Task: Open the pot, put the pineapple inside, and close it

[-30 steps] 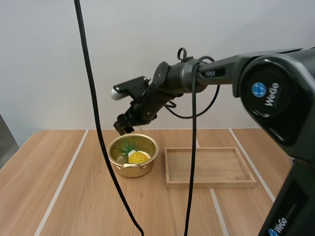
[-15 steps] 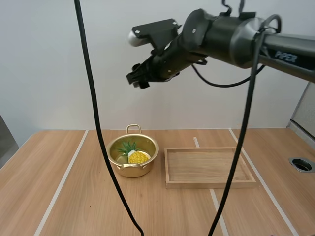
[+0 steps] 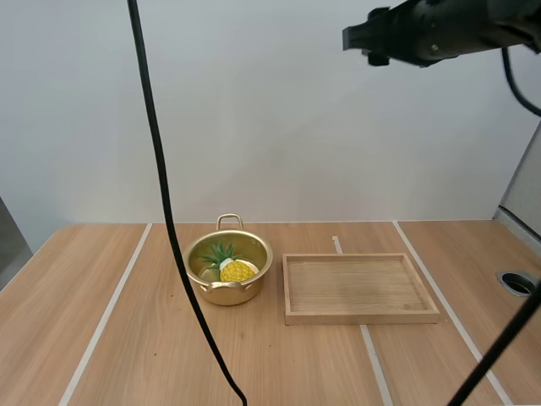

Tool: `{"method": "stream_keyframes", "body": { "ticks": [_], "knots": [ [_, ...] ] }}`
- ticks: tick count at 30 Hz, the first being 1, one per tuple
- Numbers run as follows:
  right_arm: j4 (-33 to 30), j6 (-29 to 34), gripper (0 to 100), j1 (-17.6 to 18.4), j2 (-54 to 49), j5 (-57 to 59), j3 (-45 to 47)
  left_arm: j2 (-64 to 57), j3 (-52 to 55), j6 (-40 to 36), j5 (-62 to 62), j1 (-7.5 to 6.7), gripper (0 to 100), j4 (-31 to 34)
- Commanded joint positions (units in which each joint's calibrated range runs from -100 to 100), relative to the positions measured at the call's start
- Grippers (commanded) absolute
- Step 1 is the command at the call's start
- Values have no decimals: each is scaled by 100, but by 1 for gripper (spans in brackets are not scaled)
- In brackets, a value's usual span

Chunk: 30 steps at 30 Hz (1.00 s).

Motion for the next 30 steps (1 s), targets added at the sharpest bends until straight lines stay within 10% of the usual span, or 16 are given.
{"method": "stream_keyframes", "body": {
  "ticks": [1,5,30],
  "knots": [
    [0,35,45,-42,-467,150,-44,-18,-38,-18,-190,-17,0,-56],
    [0,134,0,-42,-858,698,-44,-18,-38,-18,-190,-17,0,-56],
    [-887,1017,0,-214,-2517,1623,730,80,-38,-18,1088,-17,0,-94]
  ]
}}
